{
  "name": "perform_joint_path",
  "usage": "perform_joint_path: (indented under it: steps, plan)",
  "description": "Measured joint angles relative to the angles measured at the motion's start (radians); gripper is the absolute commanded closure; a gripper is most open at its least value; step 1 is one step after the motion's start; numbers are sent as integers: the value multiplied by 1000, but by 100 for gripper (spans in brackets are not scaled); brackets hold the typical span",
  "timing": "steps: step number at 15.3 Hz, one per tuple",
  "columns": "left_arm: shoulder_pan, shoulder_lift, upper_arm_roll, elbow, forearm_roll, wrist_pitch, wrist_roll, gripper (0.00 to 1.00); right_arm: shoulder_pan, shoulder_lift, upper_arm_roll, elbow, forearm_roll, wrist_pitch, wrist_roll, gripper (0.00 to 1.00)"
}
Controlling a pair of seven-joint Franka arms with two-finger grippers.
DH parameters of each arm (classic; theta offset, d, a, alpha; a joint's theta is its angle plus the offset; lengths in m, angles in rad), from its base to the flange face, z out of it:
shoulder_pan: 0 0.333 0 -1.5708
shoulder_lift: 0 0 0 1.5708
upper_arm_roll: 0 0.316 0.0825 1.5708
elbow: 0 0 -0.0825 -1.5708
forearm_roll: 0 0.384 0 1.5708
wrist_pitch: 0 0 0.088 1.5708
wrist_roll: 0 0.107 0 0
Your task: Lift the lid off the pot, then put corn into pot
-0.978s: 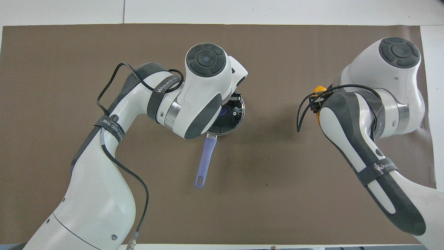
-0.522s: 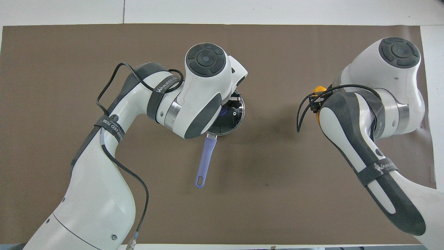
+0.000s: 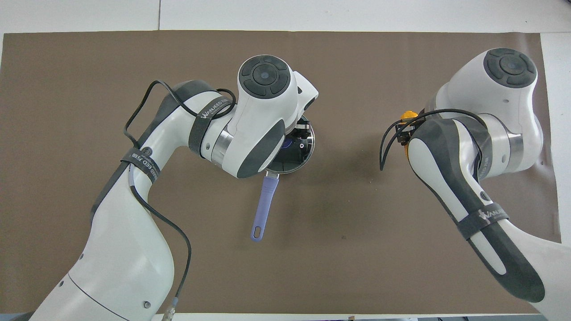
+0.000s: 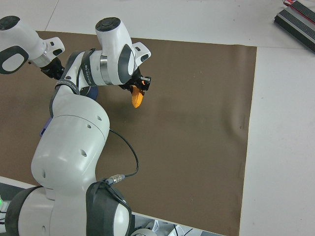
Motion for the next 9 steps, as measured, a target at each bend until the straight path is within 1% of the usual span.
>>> perform_joint_path:
  steps: [4, 7, 9]
  plan:
    - [1, -14, 2, 6, -10, -2, -1, 100, 12, 1, 0, 6, 0, 0, 3, 100]
    - [7, -79, 9, 11, -28, -50, -3, 100, 17, 3, 2, 13, 0, -1, 27, 100]
    - [31, -132, 14, 12, -36, -98, -3, 100, 36, 8, 4, 47, 4, -26, 50, 100]
